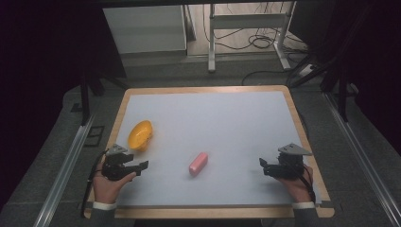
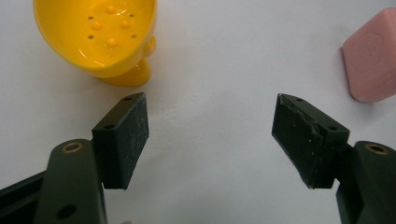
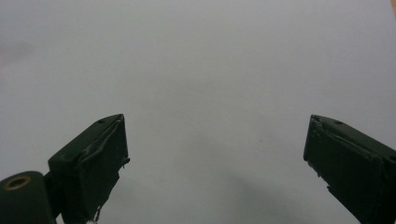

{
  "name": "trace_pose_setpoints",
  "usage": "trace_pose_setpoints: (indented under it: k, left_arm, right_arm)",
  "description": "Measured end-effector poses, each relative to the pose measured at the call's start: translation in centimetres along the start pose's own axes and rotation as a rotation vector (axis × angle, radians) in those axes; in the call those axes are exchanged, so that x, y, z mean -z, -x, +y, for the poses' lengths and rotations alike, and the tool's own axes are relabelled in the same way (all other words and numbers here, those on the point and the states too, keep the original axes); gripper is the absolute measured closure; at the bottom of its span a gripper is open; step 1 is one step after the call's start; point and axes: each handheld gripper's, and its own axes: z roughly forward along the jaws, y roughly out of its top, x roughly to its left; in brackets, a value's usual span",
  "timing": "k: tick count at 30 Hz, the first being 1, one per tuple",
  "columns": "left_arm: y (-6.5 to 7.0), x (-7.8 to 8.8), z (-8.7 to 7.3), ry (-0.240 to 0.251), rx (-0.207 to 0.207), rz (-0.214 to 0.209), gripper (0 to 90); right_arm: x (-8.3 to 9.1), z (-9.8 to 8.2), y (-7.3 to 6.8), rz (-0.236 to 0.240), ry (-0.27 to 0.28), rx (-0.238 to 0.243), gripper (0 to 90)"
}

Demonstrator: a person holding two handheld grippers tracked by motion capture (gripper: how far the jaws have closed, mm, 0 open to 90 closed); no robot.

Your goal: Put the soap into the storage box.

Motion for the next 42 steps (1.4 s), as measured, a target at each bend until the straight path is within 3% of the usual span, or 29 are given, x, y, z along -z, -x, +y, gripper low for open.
trace_pose_setpoints:
  k: [11,22,28,36,42]
  left_arm:
    - [0.2,0.4,-0.2,0.003,-0.005,-0.011,27.8]
    - [0.3,0.5,0.0,-0.006,-0.006,0.009,27.8]
    - [1.2,0.9,0.7,-0.002,-0.029,-0.003,27.7]
    - [1.9,1.6,1.7,0.007,-0.01,-0.021,27.2]
    - [2.8,1.8,2.9,0.0,-0.042,-0.025,27.2]
  right_arm:
    - [0.9,-0.1,0.7,0.003,0.025,-0.008,9.1]
    - [0.8,-0.1,1.1,-0.005,0.017,-0.007,9.3]
    - [0.9,0.0,1.4,-0.017,0.023,-0.015,9.4]
    - [0.6,0.5,1.6,0.011,0.032,-0.019,9.5]
    - [0.7,0.7,1.6,0.007,0.033,-0.023,9.8]
